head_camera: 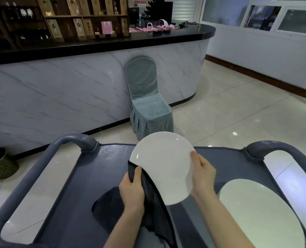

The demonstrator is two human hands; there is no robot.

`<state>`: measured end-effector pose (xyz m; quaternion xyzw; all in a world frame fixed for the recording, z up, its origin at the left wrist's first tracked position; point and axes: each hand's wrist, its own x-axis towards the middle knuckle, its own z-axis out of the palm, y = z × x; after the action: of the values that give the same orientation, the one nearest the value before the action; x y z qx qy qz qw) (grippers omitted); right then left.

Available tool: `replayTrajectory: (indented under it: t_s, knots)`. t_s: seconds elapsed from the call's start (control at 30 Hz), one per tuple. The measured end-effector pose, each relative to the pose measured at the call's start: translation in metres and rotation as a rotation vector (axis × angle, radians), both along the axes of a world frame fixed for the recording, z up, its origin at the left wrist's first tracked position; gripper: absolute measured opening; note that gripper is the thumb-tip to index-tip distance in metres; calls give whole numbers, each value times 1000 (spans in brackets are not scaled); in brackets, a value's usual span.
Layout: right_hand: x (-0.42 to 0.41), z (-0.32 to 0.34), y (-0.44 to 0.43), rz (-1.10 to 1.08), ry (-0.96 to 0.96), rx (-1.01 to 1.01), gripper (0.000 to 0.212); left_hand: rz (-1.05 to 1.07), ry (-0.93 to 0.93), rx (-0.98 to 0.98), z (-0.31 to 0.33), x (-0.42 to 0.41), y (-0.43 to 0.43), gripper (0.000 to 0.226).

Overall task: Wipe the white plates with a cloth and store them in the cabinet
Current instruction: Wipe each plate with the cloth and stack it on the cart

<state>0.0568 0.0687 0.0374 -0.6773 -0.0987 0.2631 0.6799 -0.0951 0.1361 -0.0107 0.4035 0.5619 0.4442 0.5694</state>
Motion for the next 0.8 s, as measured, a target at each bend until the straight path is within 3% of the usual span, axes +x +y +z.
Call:
replayTrajectory:
  t_s: [0.03,0.1,0.17,0.2,0.27,0.33,0.4,0.47,0.53,0.63,0.73,0.8]
  knots:
    - [-7,-7,-1,-56,69,-4,37,29,-31,-62,0,3,-2,27]
    - [-13,-14,-8,-4,33,-49,30,9,-79,-122,4,3,6,23]
    - [-11,-10,-21,161,-149,-49,12,-34,-81,-111,11,-7,18,23]
    - [-7,-8,-28,254,-263,-43,23,-49,-62,-93,15,-12,24,23]
    - [1,-4,-42,459,-574,-31,58,-83,-13,-57,21,-21,37,23]
    - [6,0,-48,735,-1095,-138,76,-141,5,-56,29,-24,48,21]
    - [8,-2,-49,919,-1601,-248,77,-234,12,-63,35,-24,58,21]
    - [8,-1,-45,946,-1873,-278,62,-305,-4,-87,40,-21,63,19]
    - [8,0,-40,885,-1930,-171,51,-326,-11,-111,45,-17,64,19]
    - [6,4,-35,769,-1873,-75,56,-290,-35,-207,52,-14,68,24]
    - [-5,8,-33,712,-1618,-46,38,-231,-175,-343,58,-8,67,40]
    - [-13,13,-33,713,-1341,-66,32,-181,-304,-348,67,3,55,39]
